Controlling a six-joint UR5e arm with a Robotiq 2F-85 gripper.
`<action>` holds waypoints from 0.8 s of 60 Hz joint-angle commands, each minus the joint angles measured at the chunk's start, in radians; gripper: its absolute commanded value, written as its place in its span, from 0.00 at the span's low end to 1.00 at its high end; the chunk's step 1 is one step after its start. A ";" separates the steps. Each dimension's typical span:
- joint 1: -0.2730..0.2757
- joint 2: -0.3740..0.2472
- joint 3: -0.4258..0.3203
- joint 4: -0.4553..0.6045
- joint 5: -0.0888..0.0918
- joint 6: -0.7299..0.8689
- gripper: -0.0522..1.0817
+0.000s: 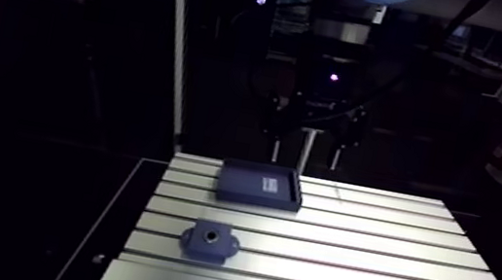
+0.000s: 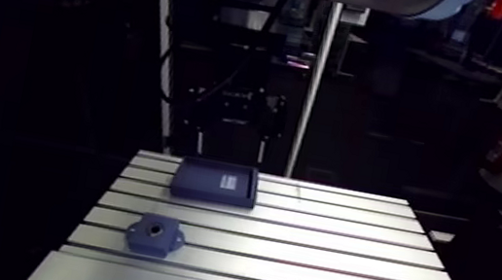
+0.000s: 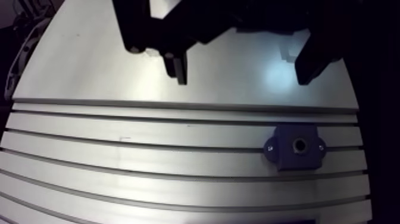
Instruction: Pick up the bearing and press it into the housing until flush.
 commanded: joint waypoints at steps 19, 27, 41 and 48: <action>-0.153 -0.123 -0.222 0.235 0.015 -0.068 0.06; -0.147 -0.132 -0.220 0.242 0.036 -0.069 0.06; -0.148 -0.108 -0.218 0.255 0.037 -0.068 0.06; -0.148 -0.102 -0.215 0.244 0.034 -0.071 0.06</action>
